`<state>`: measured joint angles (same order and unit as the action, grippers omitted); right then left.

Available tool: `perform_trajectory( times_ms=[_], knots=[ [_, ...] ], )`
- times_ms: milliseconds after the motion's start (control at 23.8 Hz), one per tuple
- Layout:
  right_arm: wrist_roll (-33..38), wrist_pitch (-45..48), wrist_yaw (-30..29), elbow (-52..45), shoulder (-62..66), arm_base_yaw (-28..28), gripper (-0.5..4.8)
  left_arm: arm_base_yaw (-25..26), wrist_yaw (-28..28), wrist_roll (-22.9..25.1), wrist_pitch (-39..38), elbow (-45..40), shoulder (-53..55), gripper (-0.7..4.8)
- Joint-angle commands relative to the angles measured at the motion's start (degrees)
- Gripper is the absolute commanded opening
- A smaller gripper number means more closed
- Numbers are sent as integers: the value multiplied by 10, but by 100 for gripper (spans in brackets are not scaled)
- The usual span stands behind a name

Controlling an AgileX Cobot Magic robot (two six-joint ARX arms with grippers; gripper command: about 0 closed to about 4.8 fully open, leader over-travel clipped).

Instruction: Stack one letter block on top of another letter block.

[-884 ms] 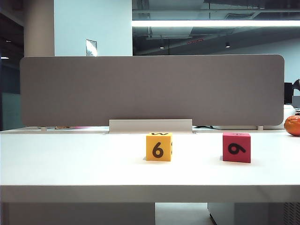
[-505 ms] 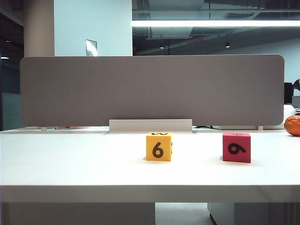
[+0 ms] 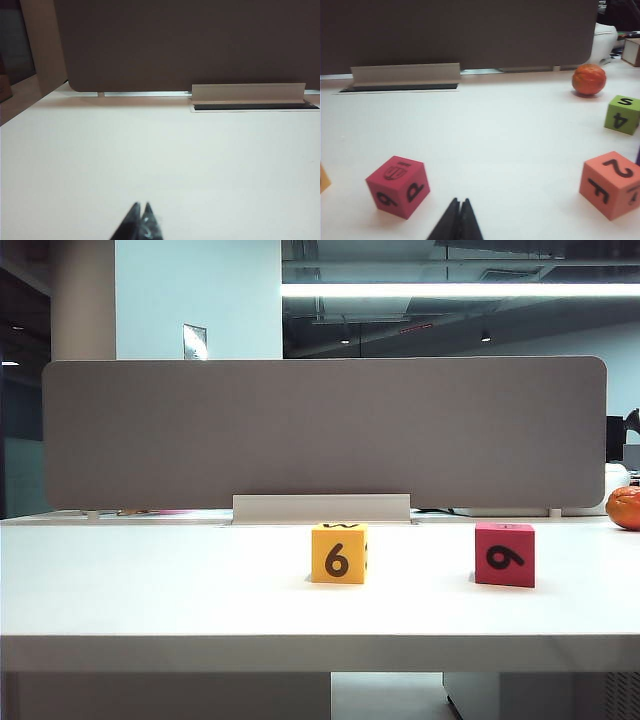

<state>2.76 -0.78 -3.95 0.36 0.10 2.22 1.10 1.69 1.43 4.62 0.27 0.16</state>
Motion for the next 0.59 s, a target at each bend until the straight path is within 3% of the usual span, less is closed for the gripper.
perform_trajectory(
  times_ms=[42,168,463,589],
  knots=[
    [2,9,-24,-2,-1,0,-5,0,-2,-2,6,2,1,-6],
    [2,9,-52,-1,-1,0,-6,0,1,-4,6,2,1,-6],
    [33,3,-54,3,-1,0,-5,0,1,-15,6,2,1,-6],
    [32,-28,-53,35,1,0,-5,0,35,-15,6,2,1,-6]
  ],
)
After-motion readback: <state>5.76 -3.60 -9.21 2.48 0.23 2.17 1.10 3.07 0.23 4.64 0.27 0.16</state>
